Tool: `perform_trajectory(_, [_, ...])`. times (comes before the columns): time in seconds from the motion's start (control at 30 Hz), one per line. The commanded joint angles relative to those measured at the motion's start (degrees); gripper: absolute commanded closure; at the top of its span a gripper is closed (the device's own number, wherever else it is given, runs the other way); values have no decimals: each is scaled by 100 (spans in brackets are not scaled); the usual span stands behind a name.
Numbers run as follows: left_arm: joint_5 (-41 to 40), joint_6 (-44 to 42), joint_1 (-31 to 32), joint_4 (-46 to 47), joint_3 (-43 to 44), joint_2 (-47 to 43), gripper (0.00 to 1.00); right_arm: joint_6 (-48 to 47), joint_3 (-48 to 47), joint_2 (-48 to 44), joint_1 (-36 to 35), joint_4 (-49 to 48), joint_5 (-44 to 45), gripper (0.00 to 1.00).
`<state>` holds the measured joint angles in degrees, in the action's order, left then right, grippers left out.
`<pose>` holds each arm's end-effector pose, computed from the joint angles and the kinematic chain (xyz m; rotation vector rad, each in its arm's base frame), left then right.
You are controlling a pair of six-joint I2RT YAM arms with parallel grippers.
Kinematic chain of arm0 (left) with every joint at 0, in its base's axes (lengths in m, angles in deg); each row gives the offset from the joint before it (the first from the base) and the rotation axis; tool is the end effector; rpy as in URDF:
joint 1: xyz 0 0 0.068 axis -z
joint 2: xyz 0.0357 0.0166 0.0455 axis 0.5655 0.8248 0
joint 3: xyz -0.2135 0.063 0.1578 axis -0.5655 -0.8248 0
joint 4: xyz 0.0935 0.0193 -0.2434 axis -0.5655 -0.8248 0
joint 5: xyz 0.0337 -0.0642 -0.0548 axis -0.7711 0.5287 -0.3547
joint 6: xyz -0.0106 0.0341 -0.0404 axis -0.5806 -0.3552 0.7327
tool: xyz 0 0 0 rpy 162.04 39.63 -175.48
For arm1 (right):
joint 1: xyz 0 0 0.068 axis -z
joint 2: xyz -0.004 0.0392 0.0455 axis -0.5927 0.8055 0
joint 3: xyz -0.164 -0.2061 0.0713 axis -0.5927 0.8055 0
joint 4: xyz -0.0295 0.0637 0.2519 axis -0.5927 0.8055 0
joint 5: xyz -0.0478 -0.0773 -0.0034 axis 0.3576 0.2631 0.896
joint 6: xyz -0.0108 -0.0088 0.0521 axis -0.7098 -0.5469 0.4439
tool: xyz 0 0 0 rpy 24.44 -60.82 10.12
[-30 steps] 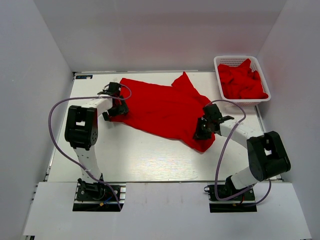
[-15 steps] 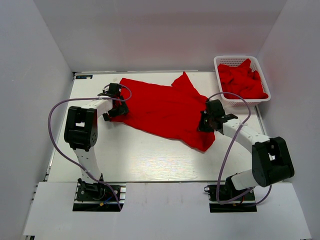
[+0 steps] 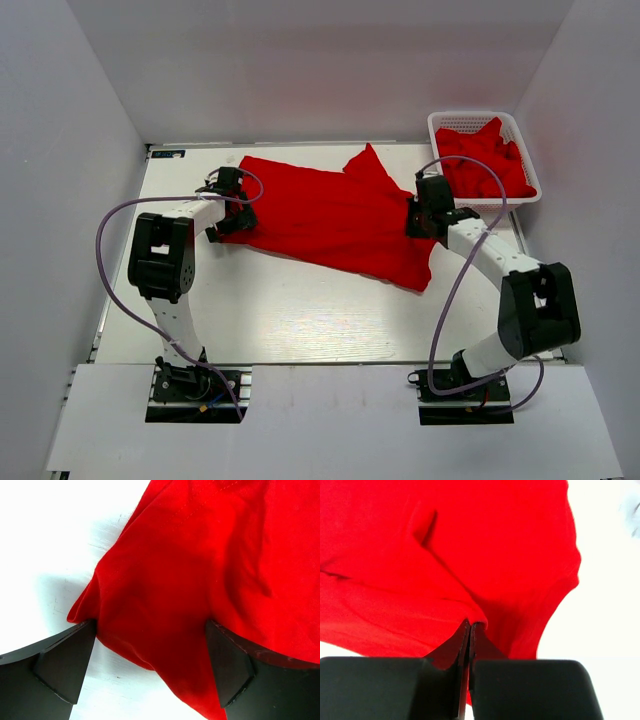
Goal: Fold and stack the t-shirts
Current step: Fold the flattened tshirt in 1/3 of the way
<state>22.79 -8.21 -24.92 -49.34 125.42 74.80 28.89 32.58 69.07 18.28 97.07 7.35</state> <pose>0.3838 -0.0546 0.1556 -0.5470 2.6293 0.1699 0.3028 0.0933 0.2345 0.0388 2.3496 0.1215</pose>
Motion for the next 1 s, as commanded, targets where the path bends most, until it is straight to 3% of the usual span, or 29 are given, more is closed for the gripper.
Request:
perform_trajectory(0.0, [-179, 2, -99, -364, -327, 249, 0, -484, -449, 324, 101, 38, 267, 100])
perform_trajectory(0.23, [-283, 54, -99, -425, -327, 302, 0, -493, -433, 808, 172, 240, 135, 100])
perform_trajectory(0.27, [-284, 54, -99, -426, -327, 302, 0, -476, -424, 861, 172, 241, 109, 91])
perform_trajectory(0.43, [-284, 54, -99, -478, -108, 302, 0, -458, -791, 1212, 198, 485, 390, 75])
perform_trajectory(0.47, [-284, 54, -99, -539, -107, 302, 0, -467, -872, 1213, 181, 556, 399, 63])
perform_trajectory(0.53, [-223, 54, -99, -540, 15, 250, 0, -493, -1012, 960, 163, 714, 329, 50])
perform_trajectory(0.57, [-223, 54, -99, -540, 16, 179, 0, -502, -1013, 853, 146, 741, 215, 10])
perform_trajectory(0.7, [-91, 54, -99, -540, 16, -76, 0, -493, -453, -25, 119, 724, -399, 10])
perform_trajectory(0.8, [-38, 54, -99, -478, 16, -199, 0, -379, 276, -798, 66, 409, -1488, 10])
perform_trajectory(0.83, [-38, 54, -99, -478, 16, -199, 0, -231, 401, -835, 40, 303, -1978, 10])
perform_trajectory(0.97, [94, 54, -99, -365, -45, -252, 0, 16, 1034, -661, -48, -58, -2352, 10])
